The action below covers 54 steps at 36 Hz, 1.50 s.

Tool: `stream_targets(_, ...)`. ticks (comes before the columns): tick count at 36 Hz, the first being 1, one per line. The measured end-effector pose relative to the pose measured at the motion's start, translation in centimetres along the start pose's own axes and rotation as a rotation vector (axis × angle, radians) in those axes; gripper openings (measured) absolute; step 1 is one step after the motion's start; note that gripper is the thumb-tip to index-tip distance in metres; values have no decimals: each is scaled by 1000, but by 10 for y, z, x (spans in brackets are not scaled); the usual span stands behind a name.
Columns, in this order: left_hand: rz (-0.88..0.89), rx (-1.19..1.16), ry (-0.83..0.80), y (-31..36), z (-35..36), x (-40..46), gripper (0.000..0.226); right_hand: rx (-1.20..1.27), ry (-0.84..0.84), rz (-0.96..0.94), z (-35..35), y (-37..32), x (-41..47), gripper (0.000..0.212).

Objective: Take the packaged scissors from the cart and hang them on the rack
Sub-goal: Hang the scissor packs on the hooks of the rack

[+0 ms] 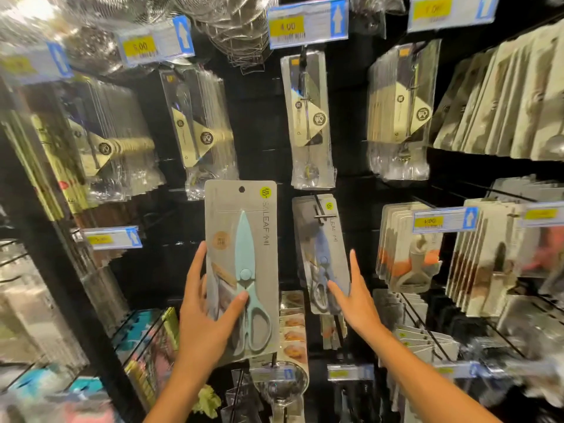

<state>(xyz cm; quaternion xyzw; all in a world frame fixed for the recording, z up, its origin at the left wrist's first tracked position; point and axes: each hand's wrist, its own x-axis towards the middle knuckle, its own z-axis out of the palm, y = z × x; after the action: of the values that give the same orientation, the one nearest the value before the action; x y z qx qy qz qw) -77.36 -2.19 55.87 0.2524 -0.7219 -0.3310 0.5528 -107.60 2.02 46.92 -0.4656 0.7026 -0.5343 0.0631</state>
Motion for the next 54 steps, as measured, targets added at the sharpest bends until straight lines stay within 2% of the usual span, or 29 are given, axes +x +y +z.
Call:
stream_targets(4, 13, -18, 13, 0, 0, 1, 99, -4, 23, -27, -6, 2, -12, 94)
stream_targets(7, 24, -33, 18, -1, 1, -1, 100, 46, 2, -64, -14, -11, -18, 85)
stream_targets(12, 26, -61, 6, 2, 8, -3, 100, 299, -119, -184, -26, -63, -33, 67)
stream_targets(18, 38, -88, -28, 6, 28, -13, 100, 426, -280, -303, -31, -110, -56, 67)
stream_targets(24, -1, -82, -88, 5, 39, -24, 101, 399, -215, -281, -32, -105, -61, 76)
stream_targets(29, -68, -89, -155, -6, 37, -27, 108, 346, -232, -231, -29, -91, -67, 76)
stream_targets(42, -203, 29, -450, -27, 64, -31, 114, 336, -153, -82, -37, -47, -86, 80)
stream_targets(46, -189, 79, -488, -27, 77, -26, 112, 353, -110, -57, -47, -38, -83, 74)
stream_targets(54, -160, 11, -485, -21, 89, -13, 112, 366, -60, -96, -59, -37, -73, 70)
